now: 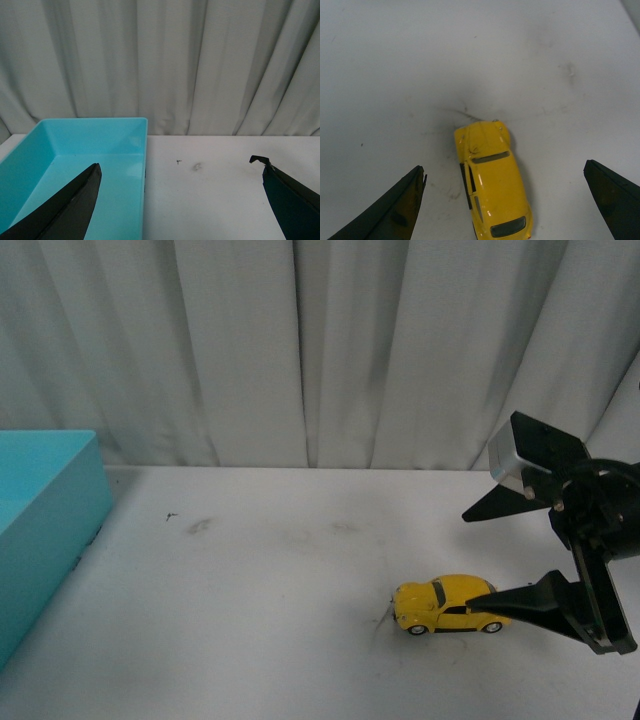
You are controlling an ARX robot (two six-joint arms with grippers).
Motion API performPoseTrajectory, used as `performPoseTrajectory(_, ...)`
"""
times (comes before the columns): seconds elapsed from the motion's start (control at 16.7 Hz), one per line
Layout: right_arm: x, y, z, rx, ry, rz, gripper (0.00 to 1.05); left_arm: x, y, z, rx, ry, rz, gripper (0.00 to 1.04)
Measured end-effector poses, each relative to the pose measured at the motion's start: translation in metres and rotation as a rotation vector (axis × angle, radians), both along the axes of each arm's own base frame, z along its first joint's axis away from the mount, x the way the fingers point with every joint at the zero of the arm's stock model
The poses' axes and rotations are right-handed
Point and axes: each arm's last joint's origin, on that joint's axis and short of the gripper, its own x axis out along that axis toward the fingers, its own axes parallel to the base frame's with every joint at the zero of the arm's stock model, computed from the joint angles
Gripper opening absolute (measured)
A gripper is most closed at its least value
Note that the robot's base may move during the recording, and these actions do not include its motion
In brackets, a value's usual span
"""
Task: Wind up and store yellow beetle toy
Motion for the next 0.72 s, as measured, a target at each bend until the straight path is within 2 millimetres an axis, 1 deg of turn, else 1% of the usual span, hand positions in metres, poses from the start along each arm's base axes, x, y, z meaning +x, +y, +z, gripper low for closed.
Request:
performPoseTrajectory(0.12, 0.003, 0.0, -0.004, -0.04, -0.022, 0.068, 0.98, 0.0, 0.0, 0.0, 0.0, 0.0, 0.0, 0.98)
performPoseTrajectory(0.24, 0.012, 0.003, -0.007, -0.073, -0.069, 0.121, 0.98, 0.0, 0.0, 0.0, 0.0, 0.0, 0.0, 0.98)
performPoseTrajectory(0.48, 0.022, 0.014, -0.018, -0.1, -0.006, 0.214, 0.98, 0.0, 0.0, 0.0, 0.0, 0.0, 0.0, 0.98)
performPoseTrajectory(0.54, 0.023, 0.018, -0.023, -0.125, 0.004, 0.222, 0.98, 0.0, 0.0, 0.0, 0.0, 0.0, 0.0, 0.98)
performPoseTrajectory(0.72, 0.025, 0.022, -0.032, -0.159, 0.028, 0.218, 0.98, 0.0, 0.0, 0.0, 0.0, 0.0, 0.0, 0.98)
